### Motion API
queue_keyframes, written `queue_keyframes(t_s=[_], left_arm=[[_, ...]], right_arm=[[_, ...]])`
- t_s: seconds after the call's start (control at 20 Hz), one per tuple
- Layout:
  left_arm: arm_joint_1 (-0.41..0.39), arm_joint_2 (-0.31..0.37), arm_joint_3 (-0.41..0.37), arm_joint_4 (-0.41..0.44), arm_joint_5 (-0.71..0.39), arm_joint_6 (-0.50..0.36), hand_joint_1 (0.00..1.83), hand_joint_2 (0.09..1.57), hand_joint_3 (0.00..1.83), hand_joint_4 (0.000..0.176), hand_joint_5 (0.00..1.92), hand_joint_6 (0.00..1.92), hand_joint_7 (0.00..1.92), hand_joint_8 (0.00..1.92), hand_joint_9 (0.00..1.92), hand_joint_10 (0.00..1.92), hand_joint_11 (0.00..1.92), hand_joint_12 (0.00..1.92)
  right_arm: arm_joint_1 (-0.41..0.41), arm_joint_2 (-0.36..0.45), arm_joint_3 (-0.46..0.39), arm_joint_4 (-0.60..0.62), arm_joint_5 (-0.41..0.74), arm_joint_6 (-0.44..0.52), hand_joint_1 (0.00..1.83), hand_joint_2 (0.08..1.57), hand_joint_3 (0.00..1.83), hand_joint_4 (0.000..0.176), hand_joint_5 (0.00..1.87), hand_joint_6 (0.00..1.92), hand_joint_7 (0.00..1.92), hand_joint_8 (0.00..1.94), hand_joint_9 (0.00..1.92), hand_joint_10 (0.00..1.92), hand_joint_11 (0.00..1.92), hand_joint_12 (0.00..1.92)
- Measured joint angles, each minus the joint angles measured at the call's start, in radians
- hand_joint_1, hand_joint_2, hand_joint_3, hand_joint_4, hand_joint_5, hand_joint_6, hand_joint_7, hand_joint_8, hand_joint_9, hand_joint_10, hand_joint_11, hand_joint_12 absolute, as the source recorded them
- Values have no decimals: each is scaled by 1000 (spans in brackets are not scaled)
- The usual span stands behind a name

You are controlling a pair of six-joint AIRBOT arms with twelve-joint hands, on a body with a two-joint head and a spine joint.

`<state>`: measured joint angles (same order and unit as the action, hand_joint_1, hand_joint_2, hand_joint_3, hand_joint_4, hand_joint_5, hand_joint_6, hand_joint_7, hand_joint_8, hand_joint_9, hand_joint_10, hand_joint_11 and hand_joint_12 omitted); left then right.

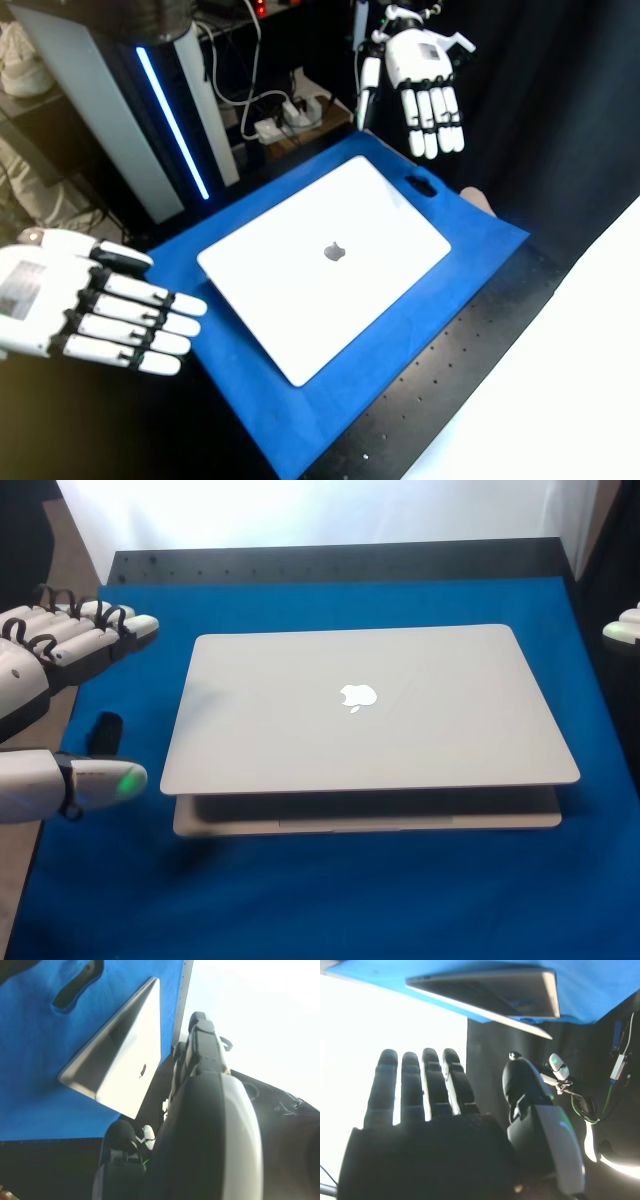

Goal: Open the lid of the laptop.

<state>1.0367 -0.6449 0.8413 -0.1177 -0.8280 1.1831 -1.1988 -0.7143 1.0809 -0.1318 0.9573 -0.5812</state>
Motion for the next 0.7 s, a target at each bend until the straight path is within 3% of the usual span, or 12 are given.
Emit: queue_keyframes(t_s=[0.15,0.3,0.35,0.4,0.45,0.55,0.7], left_arm=[[-5,-1,0,1,3,0,315,1134,0,0,0,0,0,0,0,0,0,41],[-31,-22,11,22,8,0,459,963,0,0,0,0,0,0,0,0,0,0],[-48,-36,16,33,21,0,492,920,0,0,0,0,0,0,0,0,0,0],[-64,-55,25,53,35,-1,475,890,0,0,0,0,0,0,0,0,0,0],[-82,-76,36,77,48,-15,322,920,3,0,0,0,0,0,0,0,0,0],[-120,-123,67,111,72,-67,297,940,10,0,0,0,0,0,0,0,0,0],[-155,-159,87,141,108,-79,418,904,0,31,0,0,0,0,0,0,0,0]], right_arm=[[0,-1,0,-4,-6,1,217,1414,8,0,61,3,28,1,0,0,2,45],[0,-3,0,-22,-21,5,212,1408,2,0,41,0,0,0,0,0,36,34],[0,-3,0,-31,-29,7,129,1425,8,0,20,6,0,0,0,0,39,32],[0,-5,1,-40,-43,10,83,1434,9,0,23,7,0,0,0,0,46,31],[0,-11,2,-47,-53,21,39,1441,8,0,28,5,0,0,0,0,28,19],[0,-20,2,-80,-65,36,3,1449,5,0,13,0,0,0,0,0,5,2],[0,-29,2,-105,-78,45,0,1444,1,0,10,4,0,0,0,0,0,0]])
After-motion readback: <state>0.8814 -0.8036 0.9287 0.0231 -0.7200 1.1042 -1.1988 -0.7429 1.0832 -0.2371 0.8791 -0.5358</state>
